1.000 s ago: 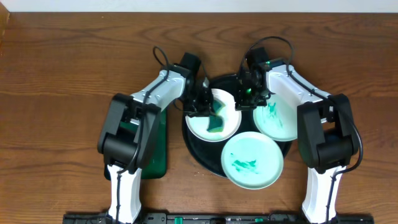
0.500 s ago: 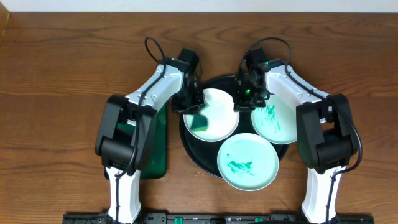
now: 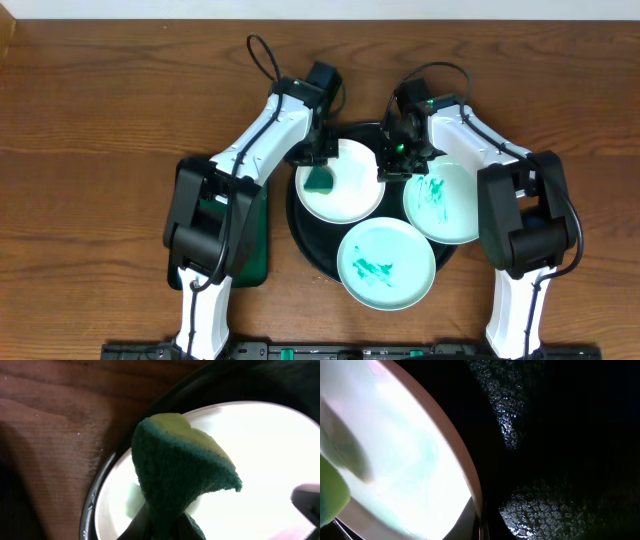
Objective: Clean dirty plates on tray and stack at the side
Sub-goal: 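Lift the sponge with the left gripper back over the green tray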
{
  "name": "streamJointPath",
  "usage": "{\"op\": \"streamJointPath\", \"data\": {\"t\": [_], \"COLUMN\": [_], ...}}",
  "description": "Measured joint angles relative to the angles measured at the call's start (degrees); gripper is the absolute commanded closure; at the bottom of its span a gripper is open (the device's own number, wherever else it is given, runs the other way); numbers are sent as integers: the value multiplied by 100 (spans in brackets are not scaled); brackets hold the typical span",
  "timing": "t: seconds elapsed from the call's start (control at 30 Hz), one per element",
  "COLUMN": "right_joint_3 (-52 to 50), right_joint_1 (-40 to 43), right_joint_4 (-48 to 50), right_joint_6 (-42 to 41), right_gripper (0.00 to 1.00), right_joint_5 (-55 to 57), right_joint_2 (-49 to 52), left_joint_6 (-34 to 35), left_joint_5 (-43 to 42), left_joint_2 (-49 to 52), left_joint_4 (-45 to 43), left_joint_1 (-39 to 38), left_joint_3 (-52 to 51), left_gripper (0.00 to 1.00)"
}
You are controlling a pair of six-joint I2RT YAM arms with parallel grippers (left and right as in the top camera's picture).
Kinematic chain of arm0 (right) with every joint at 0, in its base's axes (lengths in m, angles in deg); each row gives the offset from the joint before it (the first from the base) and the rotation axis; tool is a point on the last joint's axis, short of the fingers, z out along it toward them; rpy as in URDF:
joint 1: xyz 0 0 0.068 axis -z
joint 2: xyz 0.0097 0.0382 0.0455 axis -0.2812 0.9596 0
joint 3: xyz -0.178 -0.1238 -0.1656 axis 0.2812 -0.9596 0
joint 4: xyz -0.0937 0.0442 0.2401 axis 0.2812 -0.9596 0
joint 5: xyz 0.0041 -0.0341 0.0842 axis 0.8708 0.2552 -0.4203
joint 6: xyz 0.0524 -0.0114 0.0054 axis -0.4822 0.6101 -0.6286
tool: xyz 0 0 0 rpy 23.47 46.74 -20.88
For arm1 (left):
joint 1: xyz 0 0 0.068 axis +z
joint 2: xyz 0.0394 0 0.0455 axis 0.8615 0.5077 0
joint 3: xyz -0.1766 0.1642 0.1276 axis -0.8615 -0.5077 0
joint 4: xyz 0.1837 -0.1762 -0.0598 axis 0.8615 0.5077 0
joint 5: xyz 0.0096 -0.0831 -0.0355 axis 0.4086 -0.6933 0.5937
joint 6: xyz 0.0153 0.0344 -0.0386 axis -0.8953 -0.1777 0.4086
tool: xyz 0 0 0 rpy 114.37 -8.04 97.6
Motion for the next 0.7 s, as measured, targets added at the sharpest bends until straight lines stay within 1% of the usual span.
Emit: {"op": "streamJointPath", "data": {"t": [0.3,0.43,0.53,0.7], "right_joint_3": [0,0,0,0], "right_joint_1": [0,2,4,4], "right_joint_4": [0,0,-2,0], "right_joint_6": [2,9,24,164], "right_gripper": [99,99,99,99], "right_joint_5": [0,-2,-7,-22], "right_joint_2": [0,0,0,0], "left_joint_6": [2,17,46,85], "left_joint_5": [20,160,535,1093], "left_joint_2": [-50,-369,-820,-1650], "left_joint_4": [83,286,645,1735], "left_joint_1": [-212,-157,-28,507], "left_joint_3": [96,96,96,129], "left_gripper": [93,93,93,93]}}
